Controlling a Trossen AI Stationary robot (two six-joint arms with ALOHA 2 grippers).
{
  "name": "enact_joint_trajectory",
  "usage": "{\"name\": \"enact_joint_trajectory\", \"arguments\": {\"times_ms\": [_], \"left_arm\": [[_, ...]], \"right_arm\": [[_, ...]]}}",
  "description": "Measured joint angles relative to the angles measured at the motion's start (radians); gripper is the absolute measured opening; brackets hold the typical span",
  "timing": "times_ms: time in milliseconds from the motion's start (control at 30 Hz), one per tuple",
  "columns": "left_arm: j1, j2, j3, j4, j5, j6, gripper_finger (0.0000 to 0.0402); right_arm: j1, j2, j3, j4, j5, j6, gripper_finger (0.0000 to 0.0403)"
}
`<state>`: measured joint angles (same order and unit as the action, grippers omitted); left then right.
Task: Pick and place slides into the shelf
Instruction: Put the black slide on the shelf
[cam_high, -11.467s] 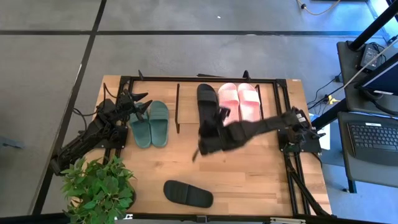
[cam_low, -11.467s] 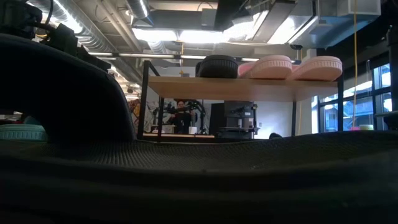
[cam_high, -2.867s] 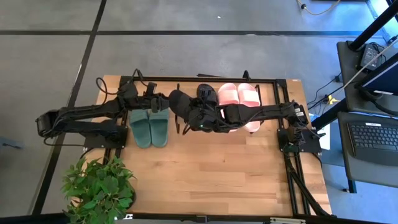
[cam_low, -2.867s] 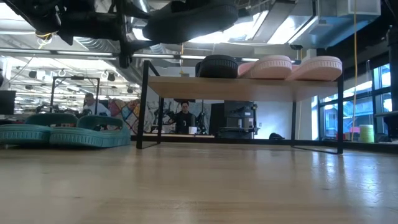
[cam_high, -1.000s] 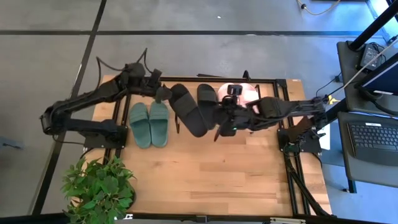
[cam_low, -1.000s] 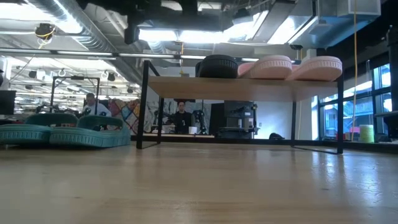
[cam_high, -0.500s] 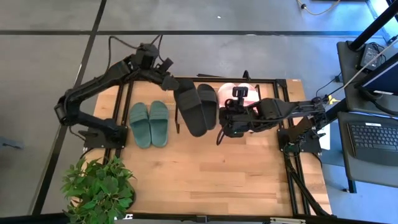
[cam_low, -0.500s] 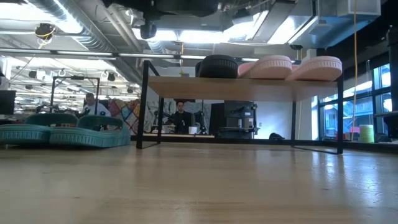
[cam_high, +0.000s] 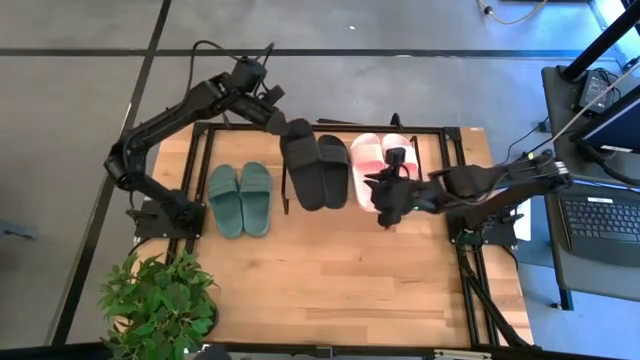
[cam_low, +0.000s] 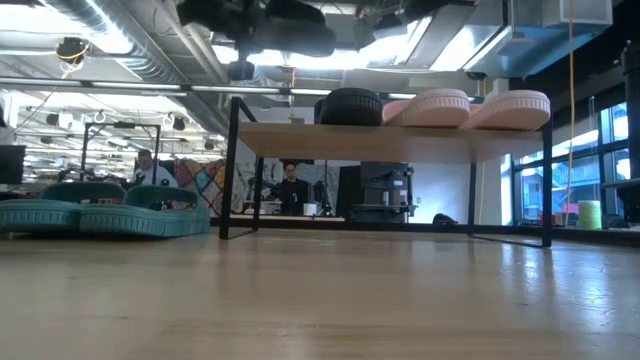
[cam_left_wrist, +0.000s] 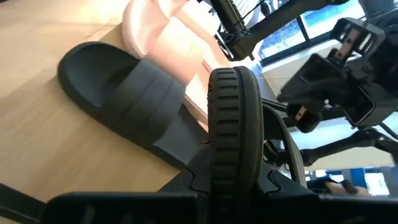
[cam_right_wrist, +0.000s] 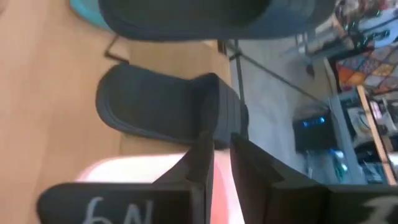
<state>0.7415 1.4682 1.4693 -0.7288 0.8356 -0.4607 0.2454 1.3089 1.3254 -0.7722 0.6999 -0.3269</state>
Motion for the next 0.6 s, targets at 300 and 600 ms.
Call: {"name": "enact_joint_trajectory", "arguments": {"times_ms": [300, 600], "left_arm": [[0.065, 0.079, 0.000, 0.004, 0.023, 0.011, 0.0029], [0.083, 0.132, 0.000, -0.014, 0.056, 0.104, 0.0029]], "right_arm": [[-0.003, -0.171, -0.231, 0.229, -0.006, -0.069, 0.0055], [-0.008, -0.191, -0.271, 0.247, -0.006, -0.049, 0.0055]]}}
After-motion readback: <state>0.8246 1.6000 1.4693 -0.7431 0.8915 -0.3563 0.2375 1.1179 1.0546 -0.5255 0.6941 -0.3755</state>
